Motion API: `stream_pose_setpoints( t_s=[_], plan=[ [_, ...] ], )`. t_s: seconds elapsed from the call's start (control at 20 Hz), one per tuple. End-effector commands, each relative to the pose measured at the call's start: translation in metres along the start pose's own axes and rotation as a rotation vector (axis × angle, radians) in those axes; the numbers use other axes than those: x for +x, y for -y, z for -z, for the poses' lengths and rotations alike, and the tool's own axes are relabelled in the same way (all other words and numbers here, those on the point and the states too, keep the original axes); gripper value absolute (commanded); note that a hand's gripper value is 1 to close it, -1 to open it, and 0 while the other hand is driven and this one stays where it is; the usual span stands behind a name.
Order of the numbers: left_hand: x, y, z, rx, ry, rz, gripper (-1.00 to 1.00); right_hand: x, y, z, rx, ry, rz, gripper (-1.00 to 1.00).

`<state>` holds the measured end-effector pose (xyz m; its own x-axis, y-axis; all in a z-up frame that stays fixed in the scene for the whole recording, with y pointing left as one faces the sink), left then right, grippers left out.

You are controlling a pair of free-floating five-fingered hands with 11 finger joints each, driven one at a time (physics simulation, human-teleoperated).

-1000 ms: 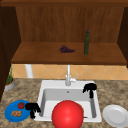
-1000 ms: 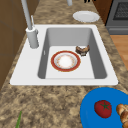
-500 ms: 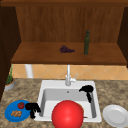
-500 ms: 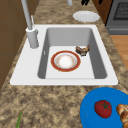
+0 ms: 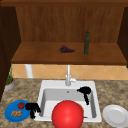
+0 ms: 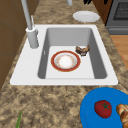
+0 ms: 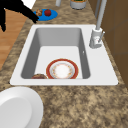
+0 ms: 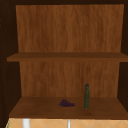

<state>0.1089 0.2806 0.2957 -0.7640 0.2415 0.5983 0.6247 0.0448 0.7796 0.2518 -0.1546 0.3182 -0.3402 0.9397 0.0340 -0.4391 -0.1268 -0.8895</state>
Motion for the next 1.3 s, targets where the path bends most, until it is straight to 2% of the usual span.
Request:
stream_pose_setpoints(
  t_s=[0.0,0.25,0.65,0.7,0.75,0.8,0.85,0.9,0.95,1.0,1.05,1.1,1.15,1.25],
  plan=[
    [0.000,0.000,0.000,0.000,0.000,0.000,0.00,0.006,-0.007,-0.016,-0.007,-0.062,0.047,-1.00],
    [0.000,0.000,0.000,0.000,0.000,0.000,0.00,0.008,-0.018,-0.038,-0.010,-0.087,0.039,-1.00],
    [0.000,0.000,0.000,0.000,0.000,0.000,0.00,-0.003,-0.034,-0.069,-0.014,-0.074,0.048,-1.00],
    [0.000,0.000,0.000,0.000,0.000,0.000,0.00,-0.004,-0.034,-0.070,-0.012,-0.079,0.048,-1.00],
    [0.000,0.000,0.000,0.000,0.000,0.000,0.00,-0.005,-0.032,-0.069,-0.008,-0.131,0.058,-1.00],
    [0.000,0.000,0.000,0.000,0.000,0.000,0.00,0.002,-0.034,-0.069,0.006,-0.063,-0.007,-1.00],
    [0.000,0.000,0.000,0.000,0.000,0.000,0.00,-0.002,-0.033,-0.067,-0.001,-0.059,0.015,-1.00],
    [0.000,0.000,0.000,0.000,0.000,0.000,0.00,-0.001,-0.034,-0.066,0.013,-0.072,-0.006,-1.00],
    [0.000,0.000,0.000,0.000,0.000,0.000,-1.00,-0.003,-0.035,-0.068,0.006,-0.068,0.001,0.00],
    [0.000,0.001,-0.004,0.023,-0.013,-0.011,-1.00,-0.003,-0.034,-0.068,0.002,-0.067,-0.012,0.00],
    [0.001,0.000,-0.001,0.018,-0.012,-0.007,-1.00,-0.004,-0.034,-0.068,0.000,-0.068,-0.012,0.00],
    [0.000,0.001,-0.001,0.020,-0.016,-0.026,-1.00,-0.004,-0.034,-0.068,-0.002,-0.069,-0.010,0.00],
    [-0.002,0.004,-0.004,0.001,-0.016,-0.029,-1.00,-0.004,-0.034,-0.068,-0.004,-0.070,-0.009,0.00],
    [-0.001,0.002,-0.005,-0.001,-0.005,-0.041,-1.00,-0.004,-0.035,-0.068,-0.007,-0.071,-0.008,0.00]
  ],
)
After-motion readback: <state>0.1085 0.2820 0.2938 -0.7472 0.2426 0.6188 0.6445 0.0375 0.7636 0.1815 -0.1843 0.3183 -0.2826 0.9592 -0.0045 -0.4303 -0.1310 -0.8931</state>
